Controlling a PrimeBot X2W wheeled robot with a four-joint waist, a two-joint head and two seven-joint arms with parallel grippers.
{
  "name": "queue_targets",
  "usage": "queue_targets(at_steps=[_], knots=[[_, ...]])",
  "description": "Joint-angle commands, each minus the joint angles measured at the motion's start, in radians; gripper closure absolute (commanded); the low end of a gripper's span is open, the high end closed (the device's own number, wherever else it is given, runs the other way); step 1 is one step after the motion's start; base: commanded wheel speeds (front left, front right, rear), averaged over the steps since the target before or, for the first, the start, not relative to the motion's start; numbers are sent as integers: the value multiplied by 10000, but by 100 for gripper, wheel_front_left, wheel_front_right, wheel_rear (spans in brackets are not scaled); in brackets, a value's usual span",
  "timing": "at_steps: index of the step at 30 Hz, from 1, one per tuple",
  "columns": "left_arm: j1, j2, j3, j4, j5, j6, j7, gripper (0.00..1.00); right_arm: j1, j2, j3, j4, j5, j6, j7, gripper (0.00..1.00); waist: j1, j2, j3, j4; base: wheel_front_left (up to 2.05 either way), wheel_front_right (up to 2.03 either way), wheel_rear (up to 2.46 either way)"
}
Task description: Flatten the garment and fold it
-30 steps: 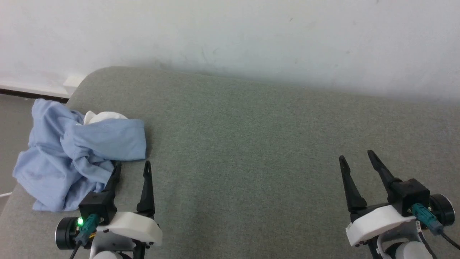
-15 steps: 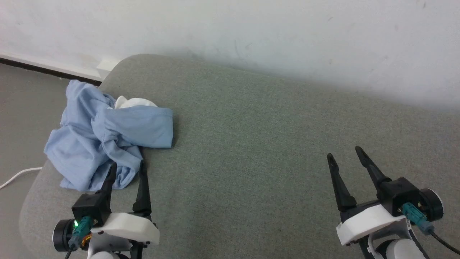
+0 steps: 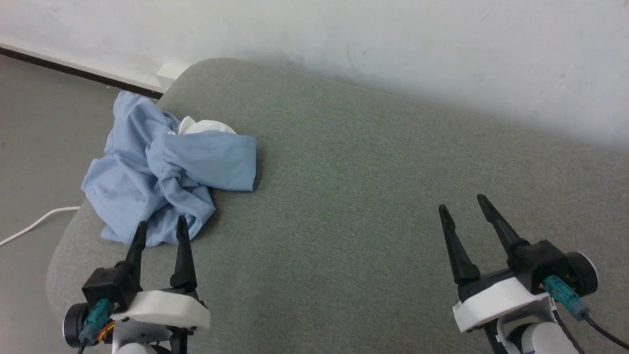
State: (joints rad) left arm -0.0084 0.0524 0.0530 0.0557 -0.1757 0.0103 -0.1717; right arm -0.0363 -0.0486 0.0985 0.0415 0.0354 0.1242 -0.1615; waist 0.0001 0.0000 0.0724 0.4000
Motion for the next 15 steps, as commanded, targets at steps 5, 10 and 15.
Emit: queue_targets(at_steps=[5,10,15], knots=[[-798,-16,191,-131,-104,-125,-212,0,-215,-12,8,49,94,48,-169,0,-1,0,341,99,0,0,0],[-1824,-16,601,-13,-47,-329,-296,0,-355,-13,55,-37,-46,50,-92,0,-1,0,754,92,0,0,0],[-3723,281,1109,874,-172,-685,-400,0,-657,-13,118,-243,-290,53,66,0,-1,0,1458,-66,0,0,0]])
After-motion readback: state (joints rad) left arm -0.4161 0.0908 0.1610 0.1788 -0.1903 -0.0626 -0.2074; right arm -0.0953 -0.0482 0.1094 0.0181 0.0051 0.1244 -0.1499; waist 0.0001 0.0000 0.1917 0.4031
